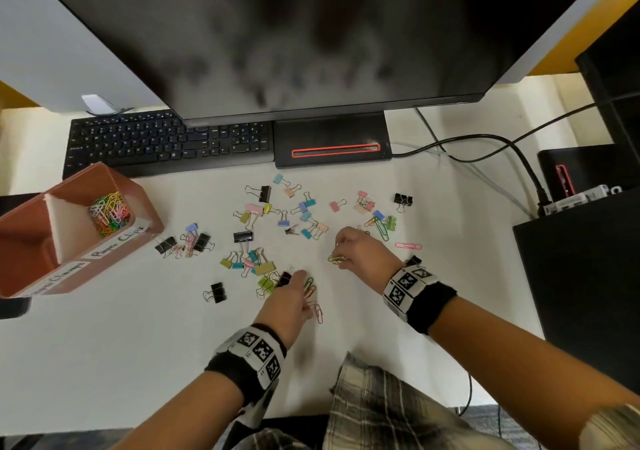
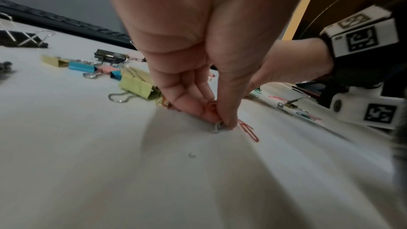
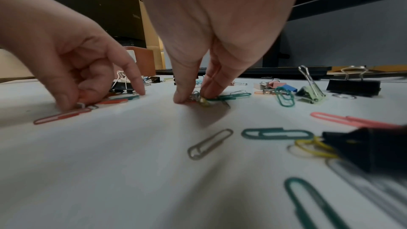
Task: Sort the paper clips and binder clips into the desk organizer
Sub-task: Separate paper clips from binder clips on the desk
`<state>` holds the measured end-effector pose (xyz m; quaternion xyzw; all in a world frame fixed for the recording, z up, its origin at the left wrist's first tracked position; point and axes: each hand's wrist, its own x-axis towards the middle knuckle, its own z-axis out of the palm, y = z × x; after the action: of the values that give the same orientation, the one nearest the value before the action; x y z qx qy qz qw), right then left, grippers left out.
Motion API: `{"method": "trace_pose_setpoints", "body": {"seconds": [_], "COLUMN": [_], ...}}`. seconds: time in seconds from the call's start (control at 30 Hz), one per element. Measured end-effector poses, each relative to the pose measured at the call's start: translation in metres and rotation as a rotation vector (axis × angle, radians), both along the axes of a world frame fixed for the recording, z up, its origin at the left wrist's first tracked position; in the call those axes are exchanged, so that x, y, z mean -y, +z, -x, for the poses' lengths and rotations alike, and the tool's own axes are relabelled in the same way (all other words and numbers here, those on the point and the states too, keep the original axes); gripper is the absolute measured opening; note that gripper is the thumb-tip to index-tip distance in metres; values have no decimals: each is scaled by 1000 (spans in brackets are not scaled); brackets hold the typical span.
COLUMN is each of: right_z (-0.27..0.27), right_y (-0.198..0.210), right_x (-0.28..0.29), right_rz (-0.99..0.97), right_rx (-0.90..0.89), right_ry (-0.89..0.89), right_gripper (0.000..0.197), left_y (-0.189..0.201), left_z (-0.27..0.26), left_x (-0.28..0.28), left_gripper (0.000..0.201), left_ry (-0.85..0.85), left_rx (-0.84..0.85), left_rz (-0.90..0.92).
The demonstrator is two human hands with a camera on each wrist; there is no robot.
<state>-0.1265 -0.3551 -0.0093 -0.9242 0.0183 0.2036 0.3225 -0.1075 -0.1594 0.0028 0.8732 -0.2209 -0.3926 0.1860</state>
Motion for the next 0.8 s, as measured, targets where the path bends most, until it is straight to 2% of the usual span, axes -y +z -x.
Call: {"method": "trace_pose_setpoints", "body": {"seconds": [0.1, 0.2, 0.37, 0.5, 0.7, 0.8], "right_z": [-4, -7, -13, -24, -28, -26], "right_y": [1, 1, 7, 12, 5, 7], "right_x": [-3, -6, -5, -4, -5, -7], "right_rz": [12, 92, 129, 119, 118, 114], "right_rx": [-20, -35, -73, -140, -182, -174], "right_ry": [-19, 8, 28, 18, -22, -21], "right_gripper": [20, 19, 19, 30, 14, 12], "left_y": [-2, -4, -8, -11, -10, -11], "left_z": [-4, -13, -21, -19, -11, -11], "left_x": [4, 9, 10, 13, 19, 19], "left_gripper": [38, 17, 10, 12, 36, 41], "left_ry": [39, -14, -37, -164, -275, -346], "left_rx": [68, 146, 220, 260, 332, 352], "left_rz": [25, 17, 48, -25, -165, -182]}}
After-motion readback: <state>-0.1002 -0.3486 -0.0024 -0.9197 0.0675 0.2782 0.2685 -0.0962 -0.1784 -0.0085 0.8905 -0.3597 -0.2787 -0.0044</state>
